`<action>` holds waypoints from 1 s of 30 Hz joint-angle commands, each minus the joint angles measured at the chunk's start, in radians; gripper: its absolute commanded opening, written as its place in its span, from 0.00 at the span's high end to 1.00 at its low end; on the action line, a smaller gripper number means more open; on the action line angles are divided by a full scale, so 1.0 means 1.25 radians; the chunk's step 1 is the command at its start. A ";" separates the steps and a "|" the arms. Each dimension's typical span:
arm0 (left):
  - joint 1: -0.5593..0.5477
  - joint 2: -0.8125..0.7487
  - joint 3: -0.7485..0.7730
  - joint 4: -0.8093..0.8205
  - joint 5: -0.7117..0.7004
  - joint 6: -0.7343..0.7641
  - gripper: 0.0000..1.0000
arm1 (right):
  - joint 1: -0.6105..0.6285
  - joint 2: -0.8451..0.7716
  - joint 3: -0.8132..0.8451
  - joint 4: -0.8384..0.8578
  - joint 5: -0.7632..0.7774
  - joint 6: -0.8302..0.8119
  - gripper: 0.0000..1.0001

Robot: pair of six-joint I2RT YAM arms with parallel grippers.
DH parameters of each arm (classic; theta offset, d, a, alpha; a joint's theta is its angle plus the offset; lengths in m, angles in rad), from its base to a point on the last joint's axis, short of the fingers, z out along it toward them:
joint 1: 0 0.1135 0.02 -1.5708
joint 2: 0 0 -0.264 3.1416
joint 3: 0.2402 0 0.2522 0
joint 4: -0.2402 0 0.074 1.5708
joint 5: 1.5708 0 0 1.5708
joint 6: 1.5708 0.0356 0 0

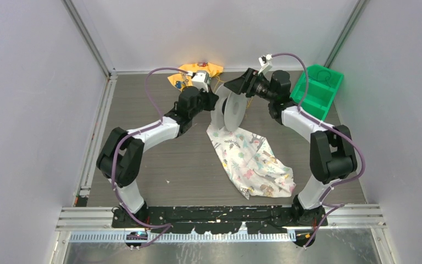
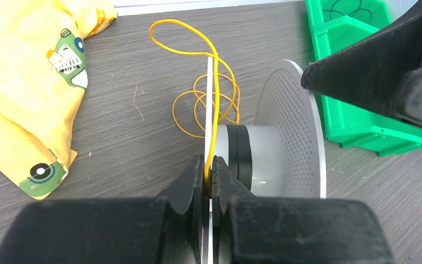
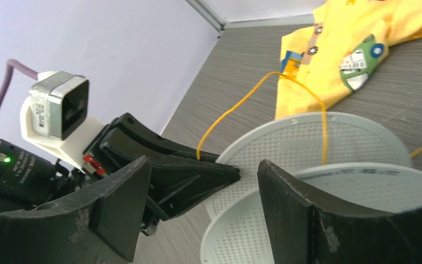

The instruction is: Wrap the cables

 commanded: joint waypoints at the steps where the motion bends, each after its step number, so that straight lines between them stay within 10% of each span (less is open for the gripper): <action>1: 0.011 -0.081 0.009 0.032 0.040 0.017 1.00 | -0.028 -0.046 0.031 -0.154 -0.001 -0.057 0.24; 7: 0.026 -0.141 0.045 -0.087 0.083 0.057 1.00 | -0.087 -0.116 0.003 -0.230 0.118 -0.073 0.00; 12: 0.038 -0.216 0.094 -0.276 0.125 0.173 1.00 | -0.101 -0.154 -0.010 -0.326 0.231 -0.167 0.00; 22: 0.111 -0.409 0.174 -0.663 0.438 0.447 1.00 | -0.079 -0.113 -0.030 -0.222 0.074 -0.162 0.00; 30: 0.142 -0.514 0.132 -0.714 0.381 0.489 1.00 | 0.007 -0.092 -0.095 -0.075 0.023 -0.232 0.02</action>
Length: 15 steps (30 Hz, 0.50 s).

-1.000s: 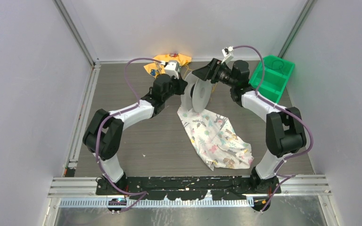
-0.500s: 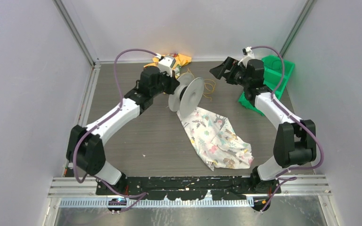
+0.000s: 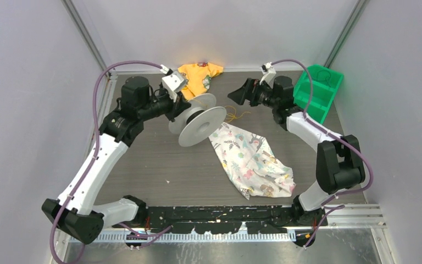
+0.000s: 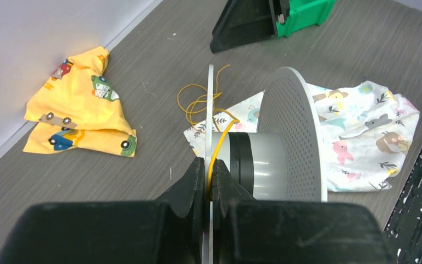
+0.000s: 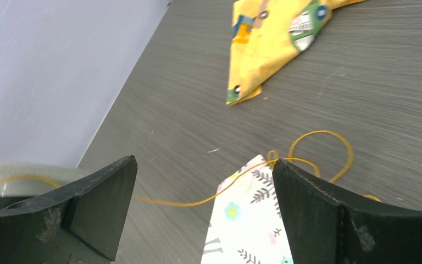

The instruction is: Wrap the cables

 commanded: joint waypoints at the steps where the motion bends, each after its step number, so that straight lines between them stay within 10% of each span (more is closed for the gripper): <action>1: 0.026 -0.055 -0.013 0.002 -0.014 0.041 1.00 | 0.039 0.017 -0.049 0.163 -0.063 -0.046 0.02; 15: 0.152 -0.031 0.071 0.001 0.087 -0.114 1.00 | 0.149 0.121 -0.085 0.157 -0.047 -0.243 0.08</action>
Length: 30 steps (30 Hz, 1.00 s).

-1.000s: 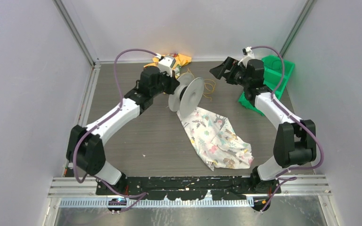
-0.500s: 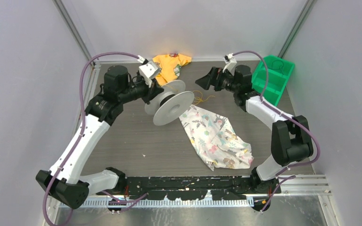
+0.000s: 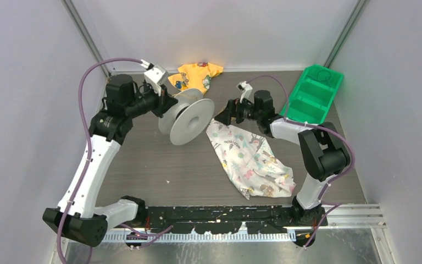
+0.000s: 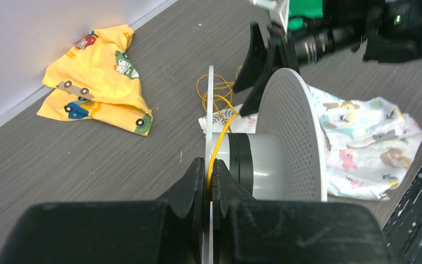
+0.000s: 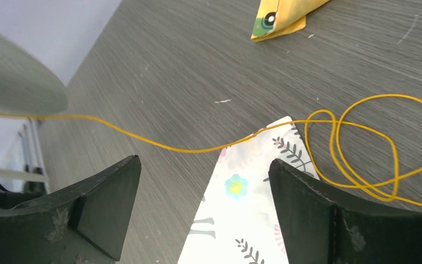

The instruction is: Wrap the cables

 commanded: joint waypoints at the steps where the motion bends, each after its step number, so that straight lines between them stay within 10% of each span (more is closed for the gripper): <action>1: 0.056 0.023 0.094 0.032 0.067 -0.102 1.00 | 0.060 -0.014 -0.021 0.034 0.054 -0.214 0.06; 12: 0.120 0.033 0.130 0.034 0.136 -0.209 1.00 | 0.122 0.048 -0.019 0.091 0.247 -0.461 0.02; 24: 0.143 0.030 0.153 0.017 0.162 -0.245 1.00 | 0.162 0.201 0.098 0.237 0.300 -0.426 0.03; 30: 0.156 0.034 0.158 0.015 0.160 -0.261 1.00 | 0.166 0.200 0.072 0.313 0.312 -0.385 0.37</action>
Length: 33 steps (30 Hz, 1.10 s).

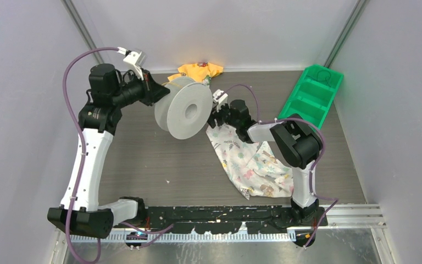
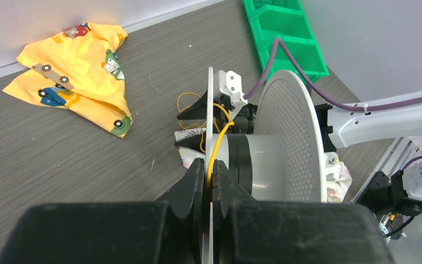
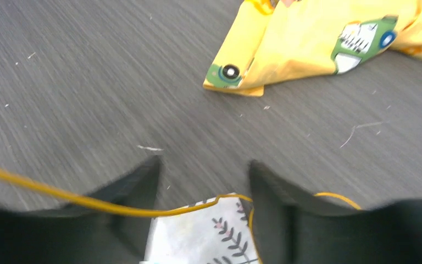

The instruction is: Wrap the cables

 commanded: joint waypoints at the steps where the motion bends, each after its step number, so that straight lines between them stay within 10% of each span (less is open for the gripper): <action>1: 0.013 -0.022 0.044 0.040 0.029 -0.033 1.00 | 0.004 -0.016 -0.007 0.125 0.025 0.034 0.50; 5: 0.026 -0.010 0.025 0.069 0.012 -0.054 1.00 | 0.004 -0.034 -0.044 0.134 0.032 0.056 0.98; 16: 0.037 0.021 -0.048 0.299 -0.046 -0.227 1.00 | 0.020 -0.157 -0.151 0.035 0.024 0.158 0.99; 33: -0.008 0.007 -0.198 0.495 -0.468 -0.324 1.00 | 0.243 -0.362 -0.077 -0.347 0.056 0.243 0.99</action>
